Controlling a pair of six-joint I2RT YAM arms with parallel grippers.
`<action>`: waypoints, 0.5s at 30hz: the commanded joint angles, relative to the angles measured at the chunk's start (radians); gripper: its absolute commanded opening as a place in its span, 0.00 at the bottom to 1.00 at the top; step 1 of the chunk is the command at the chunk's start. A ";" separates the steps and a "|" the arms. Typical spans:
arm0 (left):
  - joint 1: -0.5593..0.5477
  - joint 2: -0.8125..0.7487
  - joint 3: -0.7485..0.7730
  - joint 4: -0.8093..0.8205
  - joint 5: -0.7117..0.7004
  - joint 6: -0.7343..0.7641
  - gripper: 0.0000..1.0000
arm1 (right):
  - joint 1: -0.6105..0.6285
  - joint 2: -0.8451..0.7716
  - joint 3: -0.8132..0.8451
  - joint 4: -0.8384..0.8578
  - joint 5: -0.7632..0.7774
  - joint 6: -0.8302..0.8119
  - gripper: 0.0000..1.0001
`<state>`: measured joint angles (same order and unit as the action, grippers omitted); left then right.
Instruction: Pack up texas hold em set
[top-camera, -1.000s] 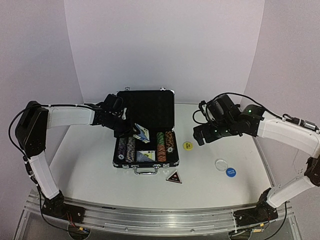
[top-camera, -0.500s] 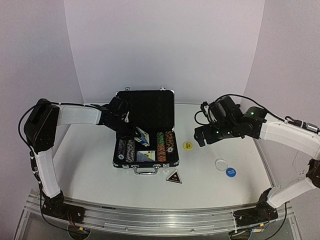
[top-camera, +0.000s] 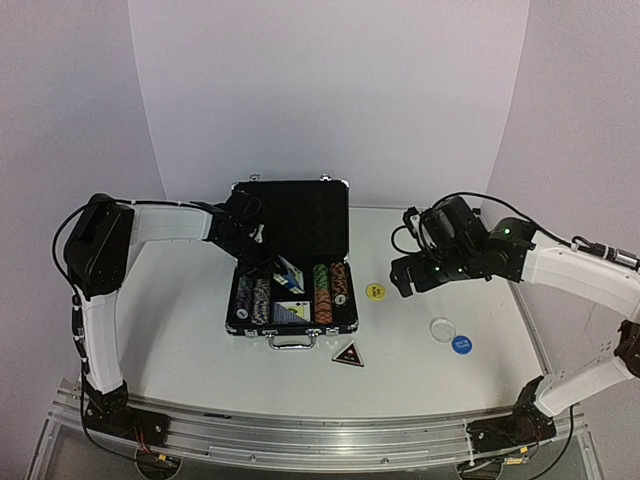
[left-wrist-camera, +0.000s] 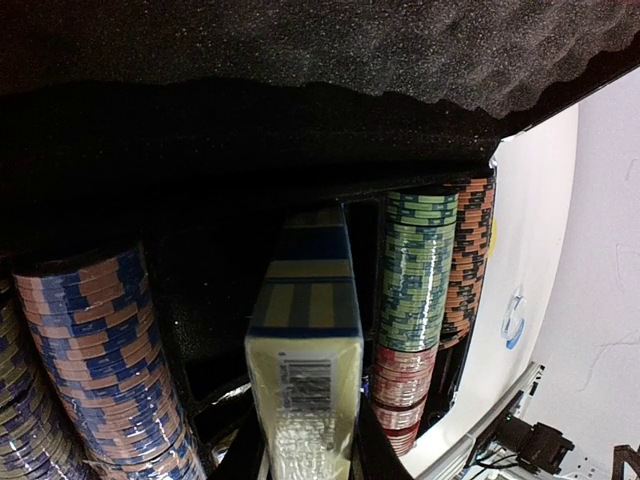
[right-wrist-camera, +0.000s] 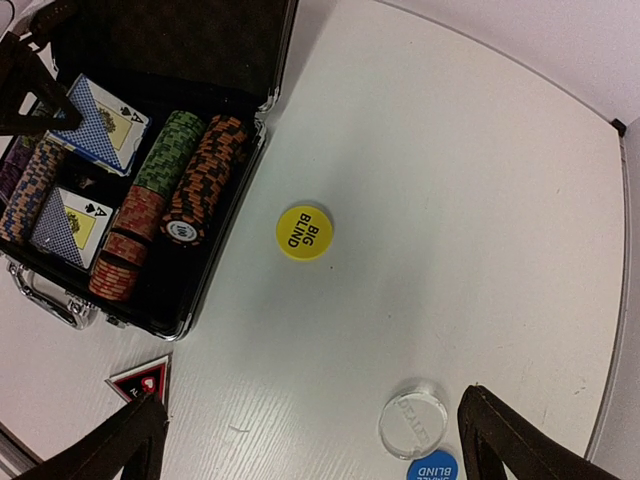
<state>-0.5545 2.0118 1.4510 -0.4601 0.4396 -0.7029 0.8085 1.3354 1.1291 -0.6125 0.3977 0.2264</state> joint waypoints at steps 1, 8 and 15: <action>0.001 0.037 0.061 -0.031 -0.001 0.007 0.00 | -0.004 -0.041 -0.004 0.025 0.012 0.011 0.98; 0.001 0.081 0.083 -0.001 0.047 0.007 0.00 | -0.004 -0.053 -0.010 0.025 0.015 0.013 0.98; 0.001 0.107 0.099 0.020 0.077 0.000 0.00 | -0.003 -0.066 -0.018 0.026 0.018 0.017 0.98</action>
<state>-0.5501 2.0725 1.5092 -0.4620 0.5179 -0.7067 0.8074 1.3023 1.1223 -0.6054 0.4014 0.2301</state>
